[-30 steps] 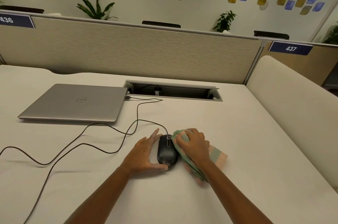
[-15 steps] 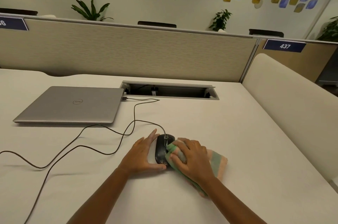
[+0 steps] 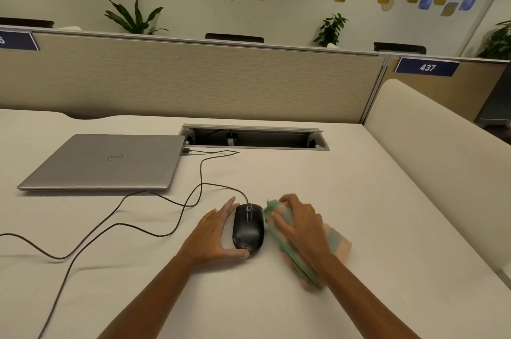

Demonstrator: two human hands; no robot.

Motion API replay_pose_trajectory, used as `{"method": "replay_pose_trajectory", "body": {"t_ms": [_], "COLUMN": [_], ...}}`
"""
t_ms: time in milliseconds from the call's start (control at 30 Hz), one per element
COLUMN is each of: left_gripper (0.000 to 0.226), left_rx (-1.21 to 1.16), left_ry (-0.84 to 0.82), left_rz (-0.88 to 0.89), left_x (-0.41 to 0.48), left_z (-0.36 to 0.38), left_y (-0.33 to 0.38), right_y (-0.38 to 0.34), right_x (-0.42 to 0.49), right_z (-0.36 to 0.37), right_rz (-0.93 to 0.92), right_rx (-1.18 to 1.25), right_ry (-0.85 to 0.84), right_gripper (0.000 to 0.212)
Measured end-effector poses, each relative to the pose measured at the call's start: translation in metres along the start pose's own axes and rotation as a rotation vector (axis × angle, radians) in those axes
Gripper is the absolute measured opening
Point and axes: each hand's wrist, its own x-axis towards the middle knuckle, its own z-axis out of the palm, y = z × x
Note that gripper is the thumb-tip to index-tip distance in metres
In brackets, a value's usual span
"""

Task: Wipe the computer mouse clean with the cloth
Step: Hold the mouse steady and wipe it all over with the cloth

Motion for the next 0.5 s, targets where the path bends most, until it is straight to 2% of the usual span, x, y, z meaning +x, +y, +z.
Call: {"method": "replay_pose_trajectory", "body": {"t_ms": [100, 200, 300, 333, 433, 500], "left_gripper": [0.125, 0.126, 0.121, 0.119, 0.116, 0.118], "left_rx": [0.001, 0.001, -0.008, -0.013, -0.018, -0.017], "left_ry": [0.002, 0.002, -0.004, -0.004, -0.003, 0.003], "left_rz": [0.002, 0.000, 0.002, 0.003, -0.008, -0.013], "left_x": [0.000, -0.001, -0.002, -0.002, -0.002, -0.002], "left_z": [-0.001, -0.002, -0.002, -0.003, -0.003, -0.002], "left_y": [0.001, 0.003, 0.004, 0.005, 0.005, 0.004], "right_y": [-0.008, -0.016, -0.018, -0.018, -0.014, -0.008], "right_x": [0.025, 0.038, 0.032, 0.027, 0.013, 0.005], "right_z": [0.002, 0.013, 0.027, 0.029, 0.032, 0.029], "right_rz": [0.084, 0.097, 0.096, 0.081, -0.004, -0.052], "right_rx": [0.119, 0.153, -0.129, -0.208, -0.260, -0.271], "right_ry": [0.053, -0.035, -0.208, -0.219, -0.174, -0.203], "right_gripper": [0.036, 0.044, 0.077, 0.083, 0.087, 0.087]}}
